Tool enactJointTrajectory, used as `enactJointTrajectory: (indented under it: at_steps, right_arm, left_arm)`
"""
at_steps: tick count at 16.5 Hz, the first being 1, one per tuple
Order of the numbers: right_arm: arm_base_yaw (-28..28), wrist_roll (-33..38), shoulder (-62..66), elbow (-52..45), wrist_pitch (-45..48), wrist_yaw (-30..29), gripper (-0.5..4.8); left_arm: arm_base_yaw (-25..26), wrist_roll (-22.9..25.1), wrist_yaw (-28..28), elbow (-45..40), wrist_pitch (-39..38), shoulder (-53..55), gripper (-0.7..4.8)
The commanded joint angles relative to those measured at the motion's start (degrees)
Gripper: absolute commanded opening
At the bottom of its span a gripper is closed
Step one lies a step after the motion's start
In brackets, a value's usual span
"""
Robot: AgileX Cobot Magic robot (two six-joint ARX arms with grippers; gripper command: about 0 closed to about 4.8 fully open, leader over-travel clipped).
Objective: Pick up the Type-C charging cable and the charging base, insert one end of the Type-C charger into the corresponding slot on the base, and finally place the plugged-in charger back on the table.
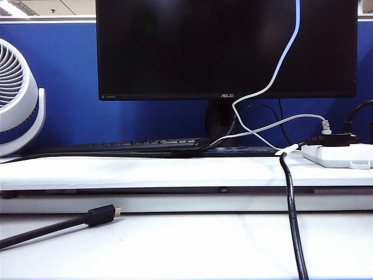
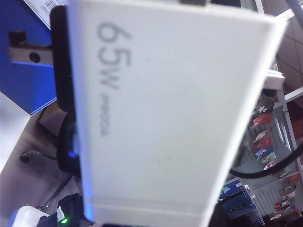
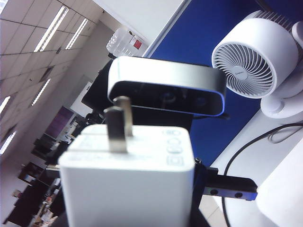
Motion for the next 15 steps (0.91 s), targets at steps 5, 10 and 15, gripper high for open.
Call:
enactJointTrajectory:
  at_steps: [5, 10, 15]
  right_arm:
    - [2.3, -3.5, -0.3, 0.4, 0.6, -1.0, 0.80]
    - [4.8, -4.9, 0.2, 0.4, 0.5, -1.0, 0.80]
    - [3.8, -2.6, 0.1, 0.4, 0.5, -2.9, 0.80]
  left_arm:
    - [0.1, -0.4, 0.4, 0.1, 1.0, -0.2, -0.06]
    - [0.1, -0.4, 0.6, 0.1, 1.0, -0.2, -0.06]
    - [0.2, 0.2, 0.6, 0.1, 1.2, -0.2, -0.06]
